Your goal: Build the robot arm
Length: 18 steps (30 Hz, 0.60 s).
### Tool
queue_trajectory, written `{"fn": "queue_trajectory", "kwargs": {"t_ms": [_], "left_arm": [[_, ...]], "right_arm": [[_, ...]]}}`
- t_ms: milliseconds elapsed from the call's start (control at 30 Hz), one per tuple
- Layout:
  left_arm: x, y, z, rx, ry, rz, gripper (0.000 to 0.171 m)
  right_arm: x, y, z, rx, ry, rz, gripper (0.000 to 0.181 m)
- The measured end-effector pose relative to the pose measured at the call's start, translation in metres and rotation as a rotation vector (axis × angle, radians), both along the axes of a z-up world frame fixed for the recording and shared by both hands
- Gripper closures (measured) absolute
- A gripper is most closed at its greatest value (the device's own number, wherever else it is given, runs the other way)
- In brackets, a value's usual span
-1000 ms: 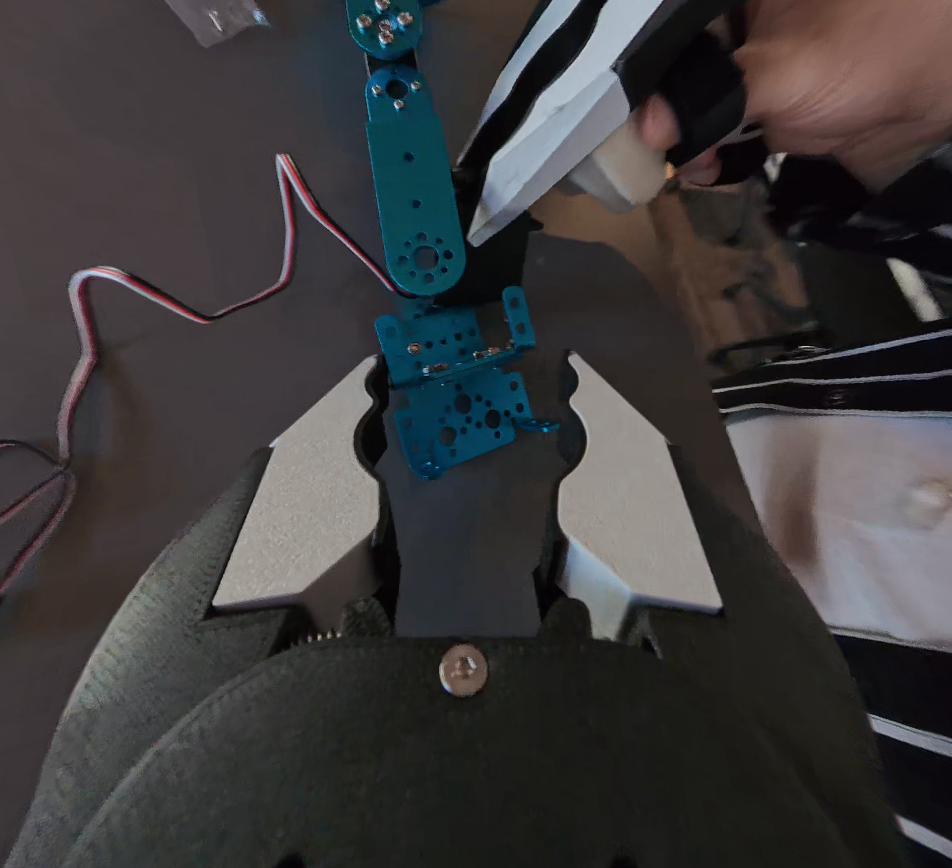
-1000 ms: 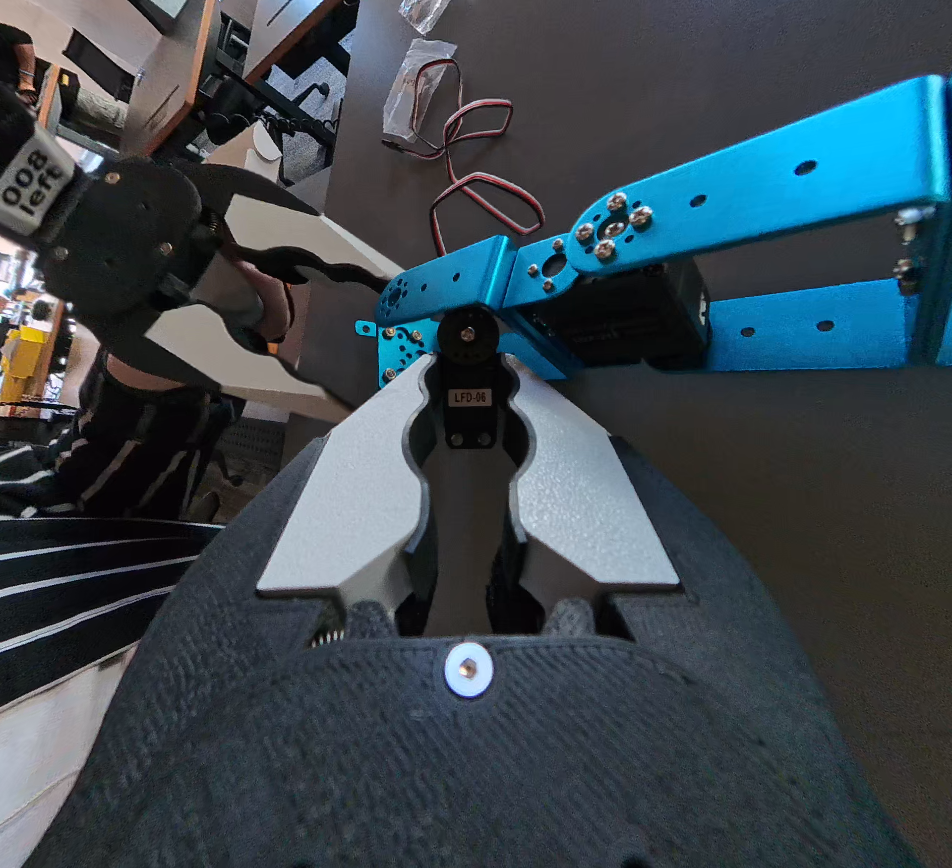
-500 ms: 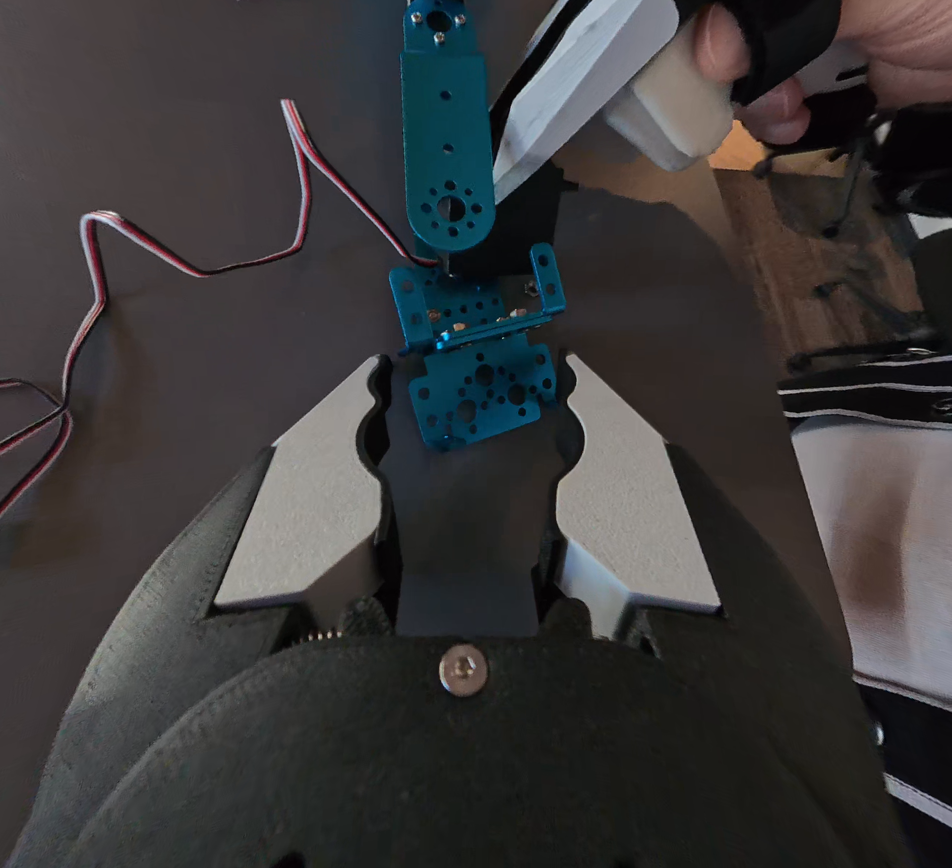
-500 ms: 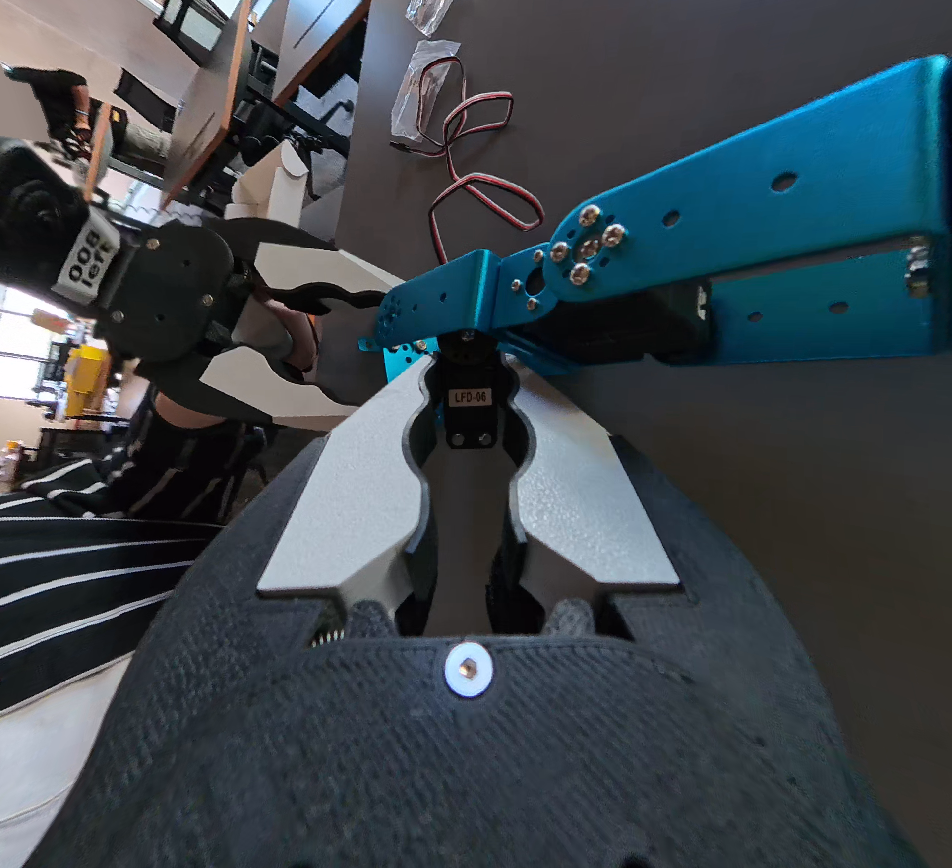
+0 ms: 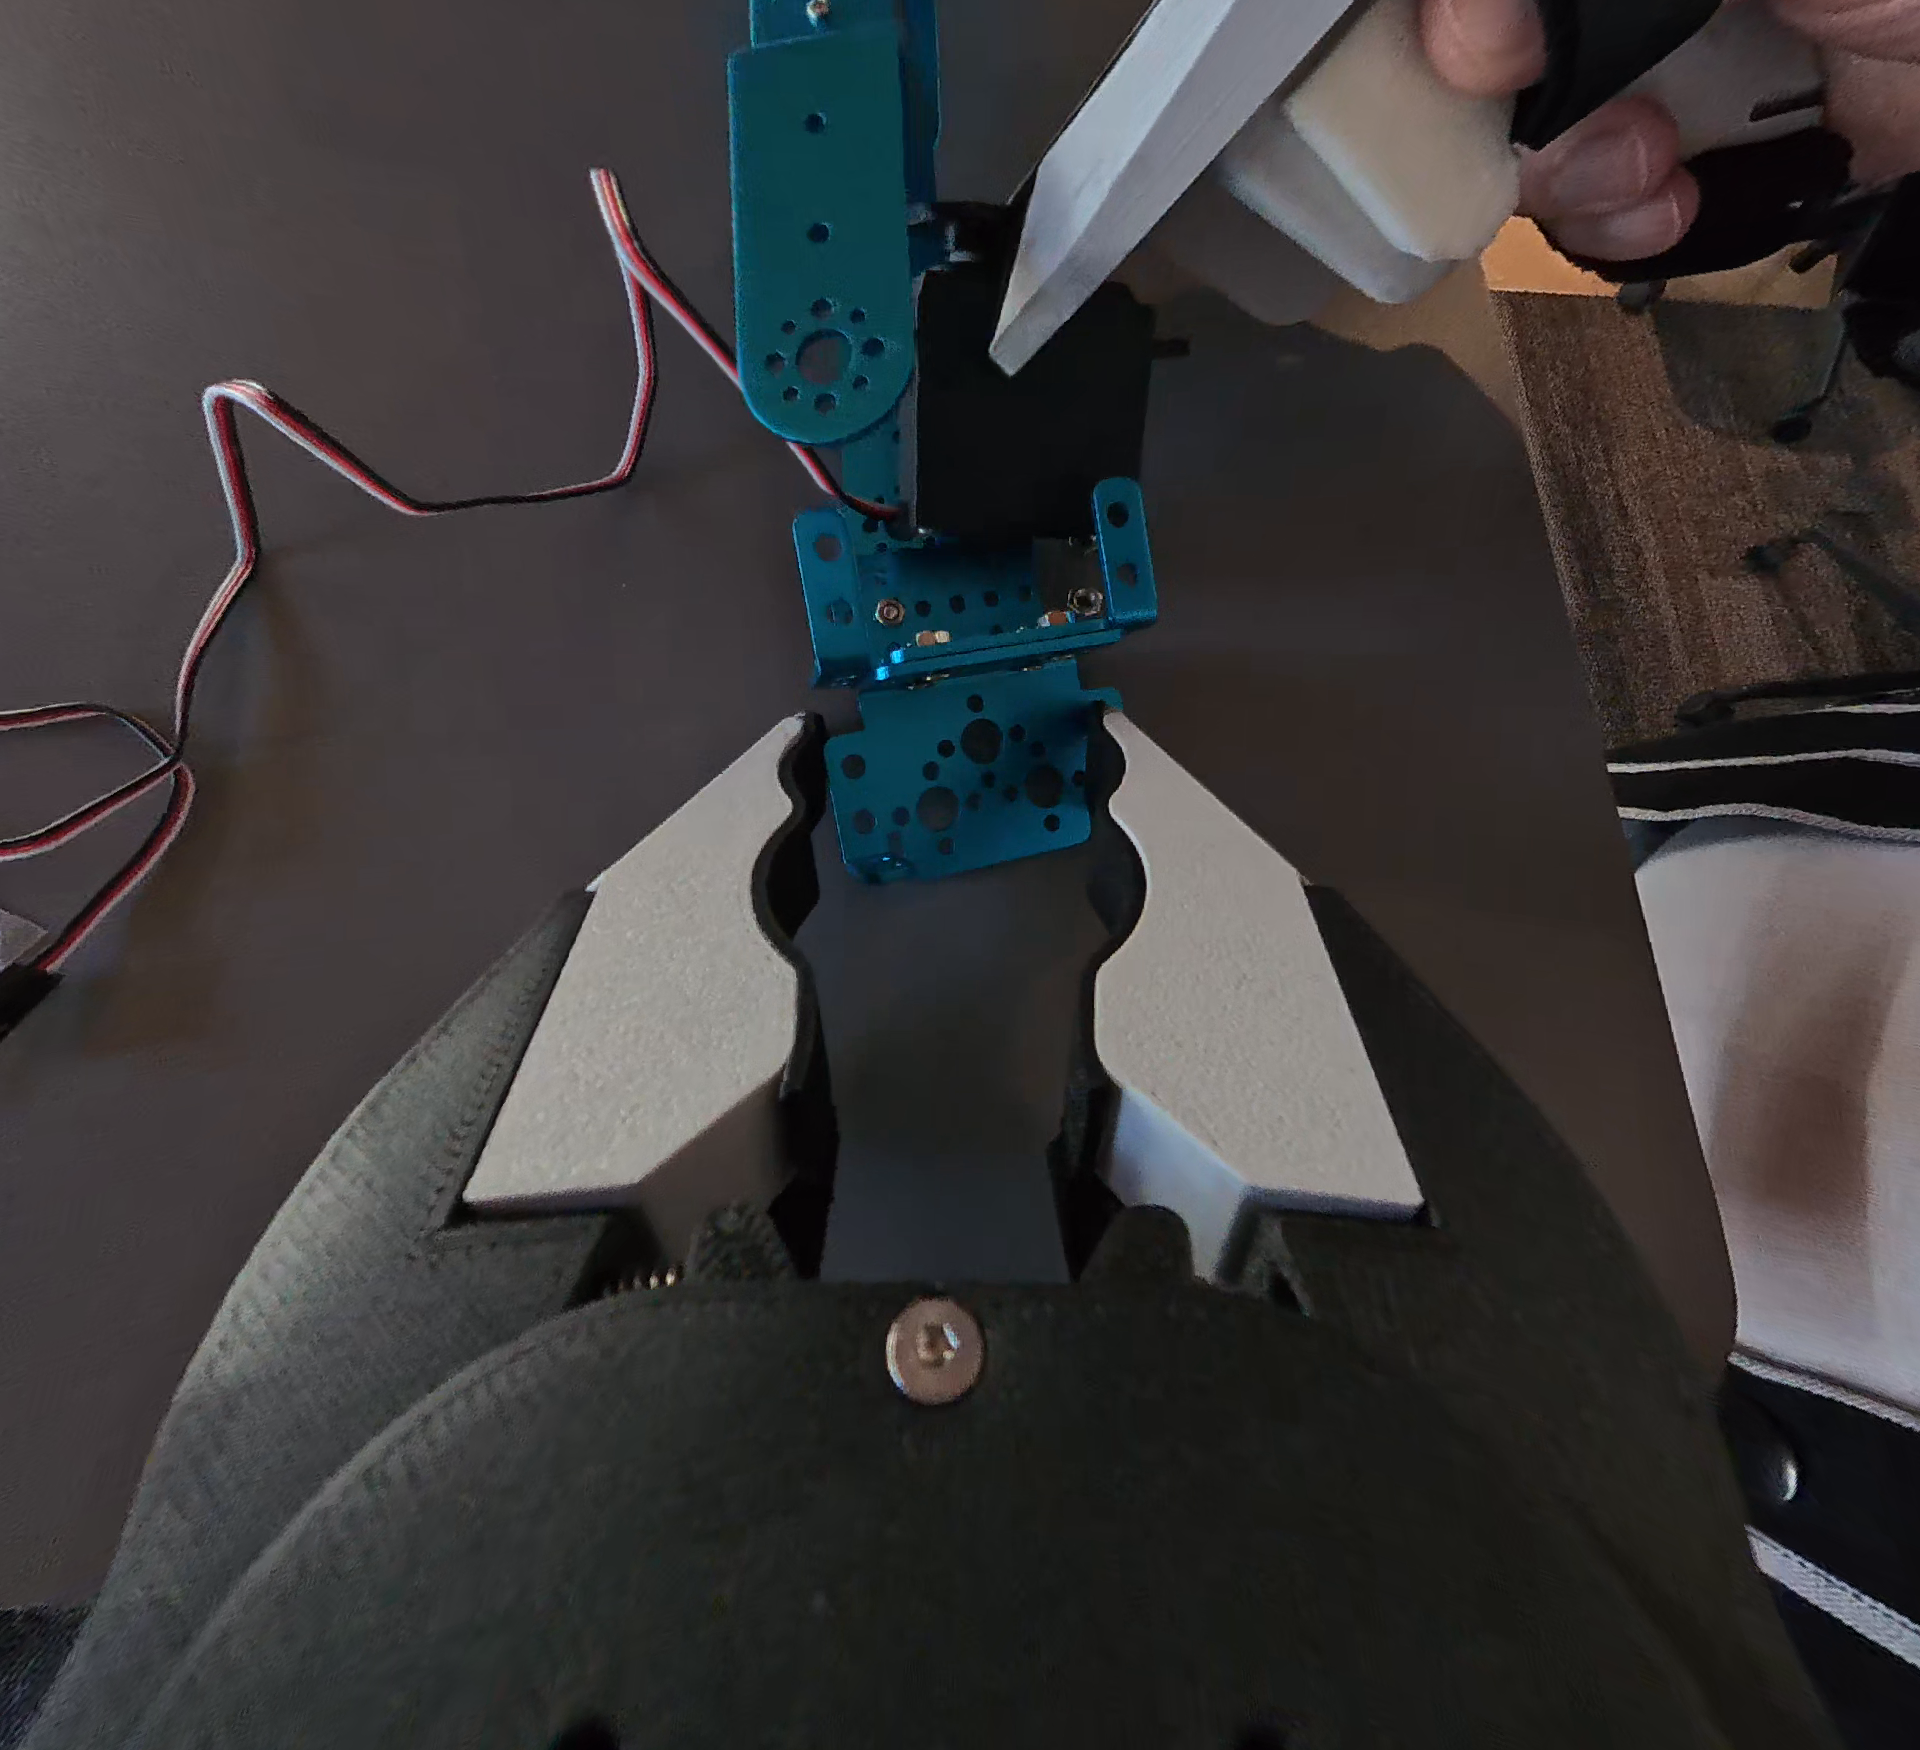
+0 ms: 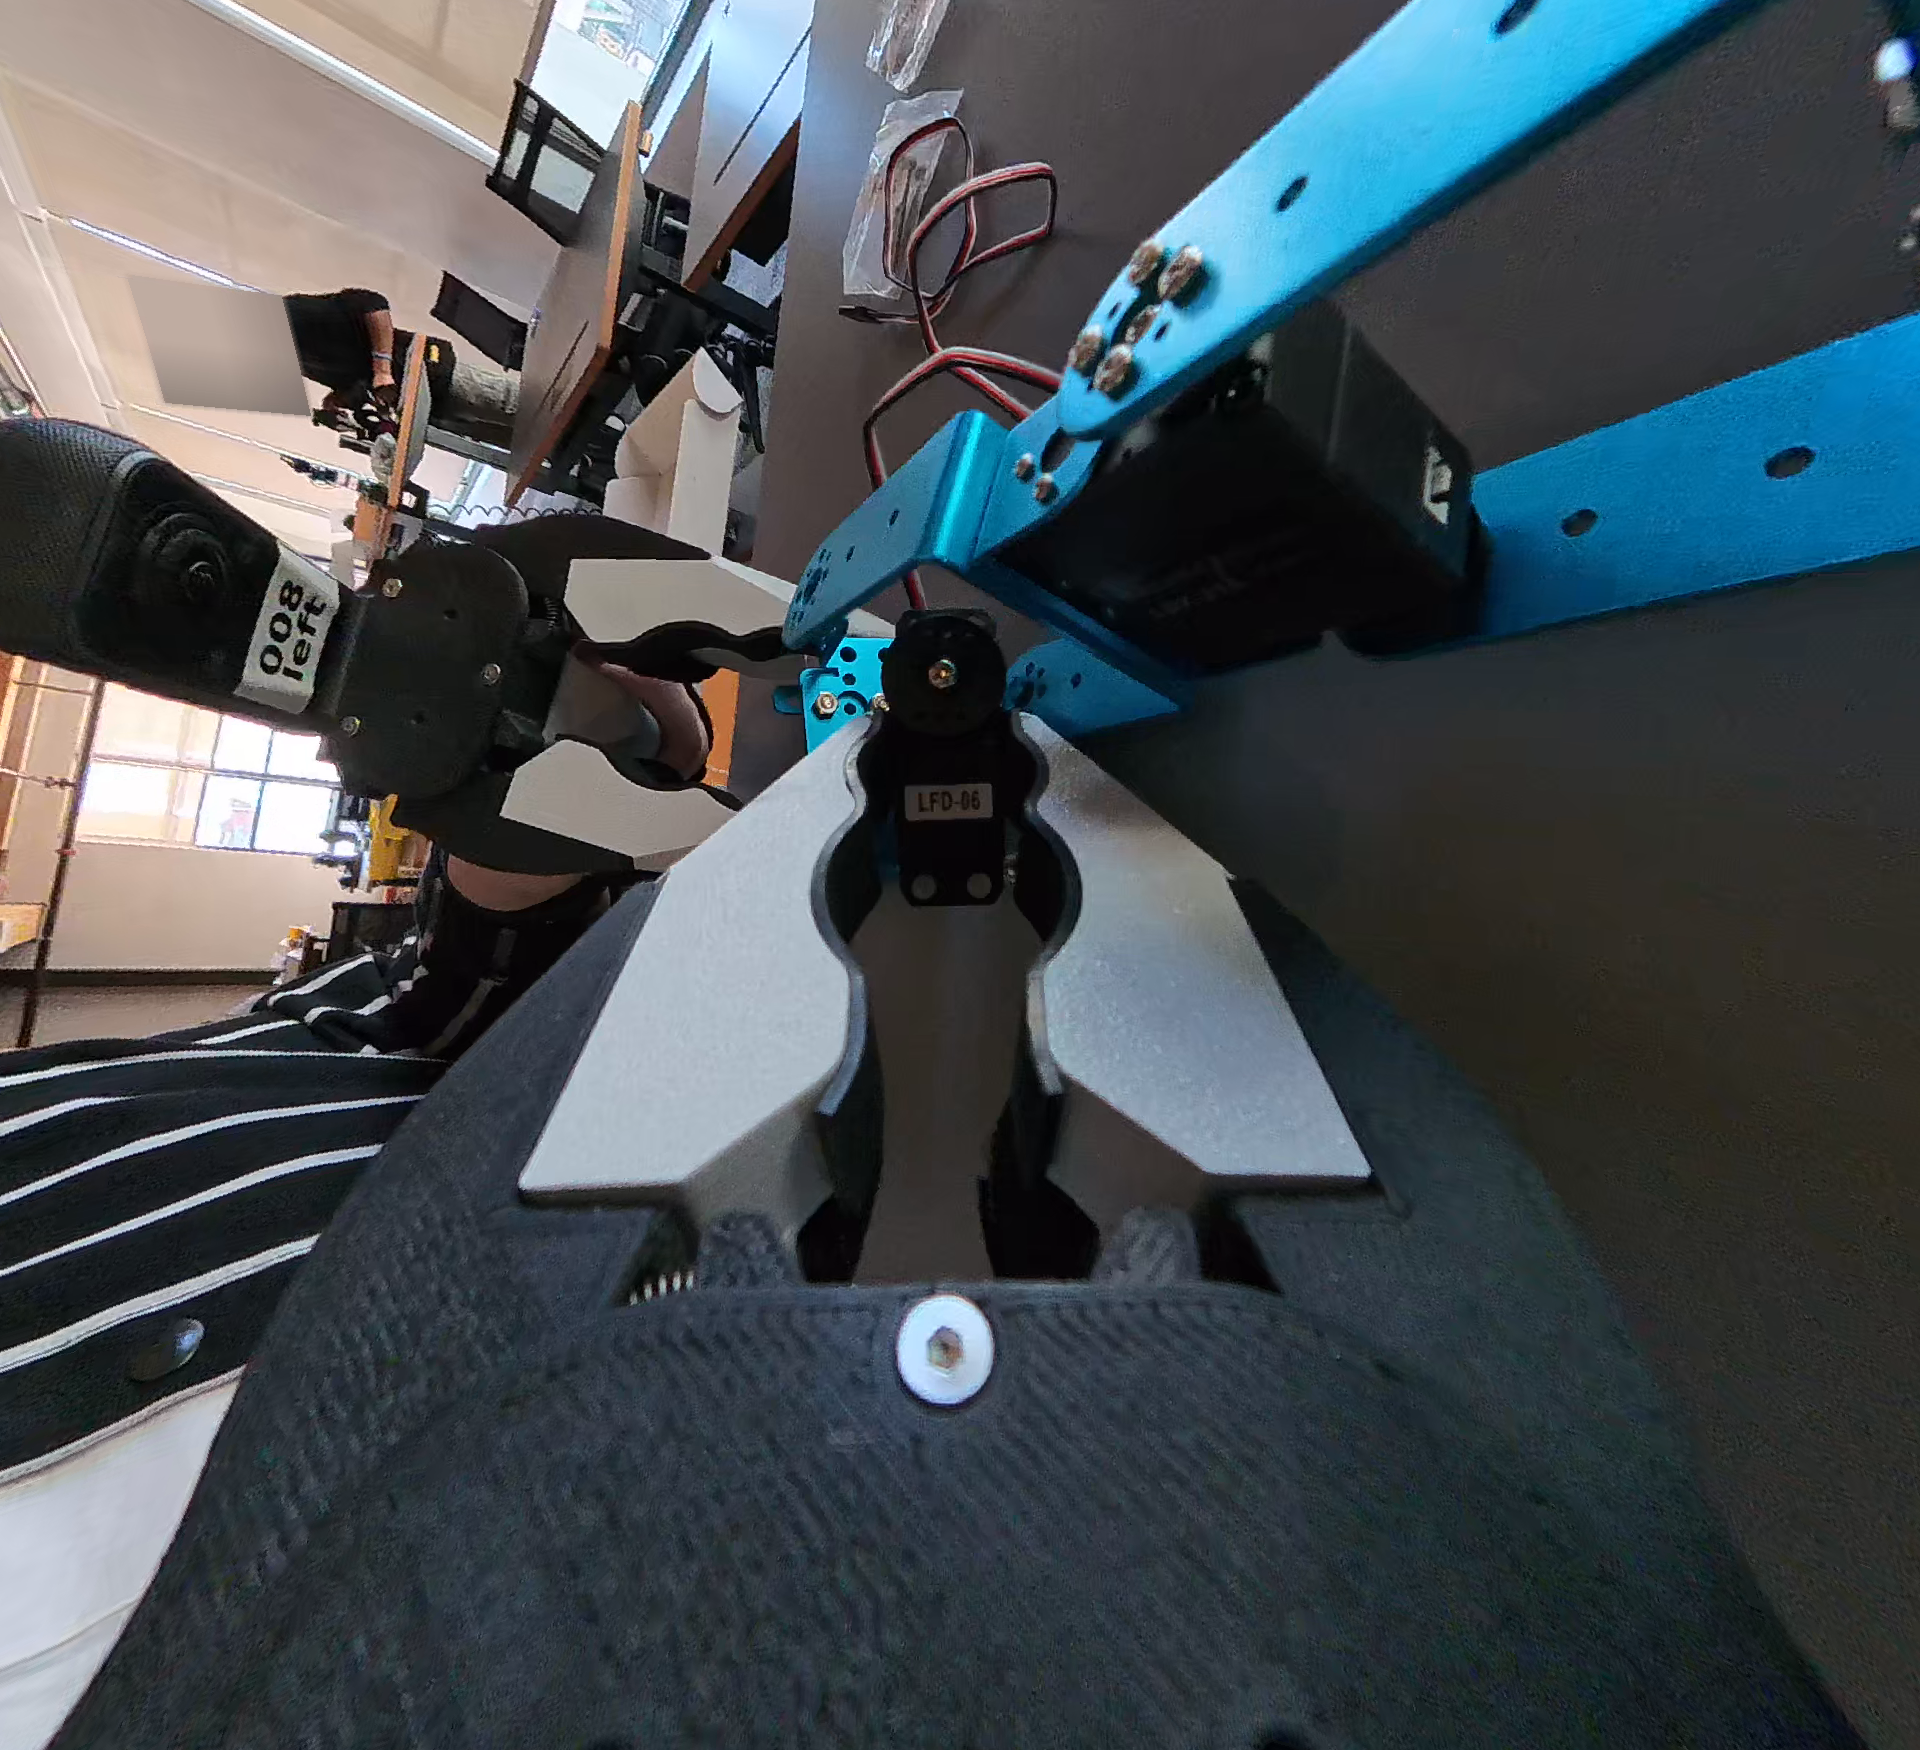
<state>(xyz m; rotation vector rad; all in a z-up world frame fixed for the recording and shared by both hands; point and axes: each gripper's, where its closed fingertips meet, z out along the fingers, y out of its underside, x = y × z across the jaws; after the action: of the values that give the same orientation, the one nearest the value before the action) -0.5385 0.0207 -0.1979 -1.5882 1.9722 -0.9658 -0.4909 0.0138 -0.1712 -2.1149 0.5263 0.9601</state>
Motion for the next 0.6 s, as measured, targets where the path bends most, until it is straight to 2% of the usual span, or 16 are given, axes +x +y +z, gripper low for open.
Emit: {"fn": "queue_trajectory", "kwargs": {"t_ms": [133, 200, 300, 400, 600], "left_arm": [[-0.005, 0.002, 0.003, 0.002, -0.002, -0.013, 0.137], [-0.007, 0.002, 0.003, -0.008, -0.003, -0.015, 0.138], [-0.008, 0.002, 0.002, -0.033, -0.006, -0.010, 0.133], [-0.006, 0.009, 0.004, -0.028, -0.005, -0.018, 0.117], [-0.003, 0.011, 0.013, -0.146, 0.000, -0.069, 0.115]], "right_arm": [[0.000, -0.001, 0.001, 0.006, 0.010, -0.003, 0.162], [0.000, -0.001, 0.001, 0.009, 0.014, -0.005, 0.162], [0.001, 0.001, 0.002, 0.016, 0.025, -0.010, 0.162], [0.004, 0.003, 0.004, 0.016, 0.043, -0.016, 0.163], [0.006, 0.007, 0.007, 0.012, 0.015, -0.015, 0.163]]}}
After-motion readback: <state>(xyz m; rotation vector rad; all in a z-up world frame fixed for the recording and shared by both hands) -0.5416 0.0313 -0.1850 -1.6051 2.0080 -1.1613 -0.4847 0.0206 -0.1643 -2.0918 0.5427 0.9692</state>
